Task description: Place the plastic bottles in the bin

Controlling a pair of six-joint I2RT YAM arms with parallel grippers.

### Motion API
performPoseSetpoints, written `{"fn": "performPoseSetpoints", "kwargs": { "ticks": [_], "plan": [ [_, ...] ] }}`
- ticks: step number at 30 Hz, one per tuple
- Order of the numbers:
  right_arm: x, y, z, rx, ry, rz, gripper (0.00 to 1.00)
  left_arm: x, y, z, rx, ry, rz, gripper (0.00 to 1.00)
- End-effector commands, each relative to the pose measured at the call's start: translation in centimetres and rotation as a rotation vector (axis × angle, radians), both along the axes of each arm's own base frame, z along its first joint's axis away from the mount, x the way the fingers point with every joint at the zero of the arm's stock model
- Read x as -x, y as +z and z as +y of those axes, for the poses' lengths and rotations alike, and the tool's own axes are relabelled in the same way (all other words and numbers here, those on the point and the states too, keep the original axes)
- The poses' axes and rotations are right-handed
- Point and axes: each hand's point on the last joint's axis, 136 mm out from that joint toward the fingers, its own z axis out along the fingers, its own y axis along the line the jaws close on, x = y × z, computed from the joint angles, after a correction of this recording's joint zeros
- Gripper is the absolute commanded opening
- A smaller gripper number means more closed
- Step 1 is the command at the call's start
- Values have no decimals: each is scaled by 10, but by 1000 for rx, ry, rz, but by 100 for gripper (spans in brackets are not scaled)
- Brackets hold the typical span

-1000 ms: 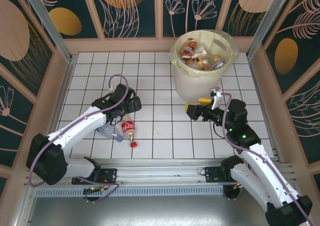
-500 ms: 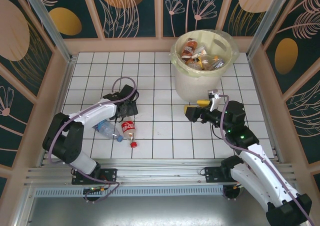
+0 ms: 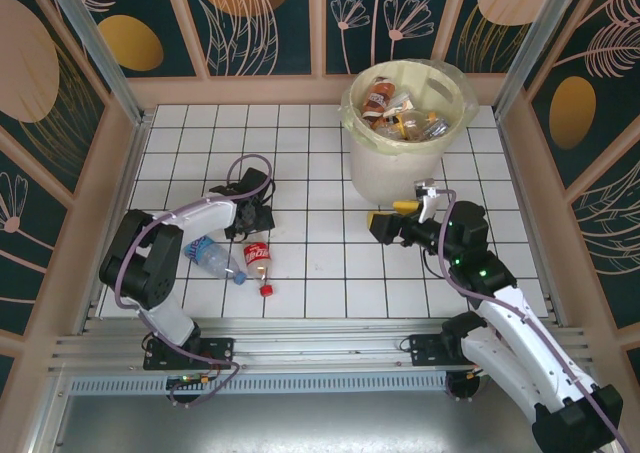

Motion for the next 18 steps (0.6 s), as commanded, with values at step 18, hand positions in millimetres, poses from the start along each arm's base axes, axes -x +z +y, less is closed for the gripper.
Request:
{"fn": "performPoseSetpoints", "kwargs": {
  "ticks": [18],
  "plan": [
    [-2,-8,23,-64,101,66,98,-48,76,-62,379,-69,-255,51]
  ]
}}
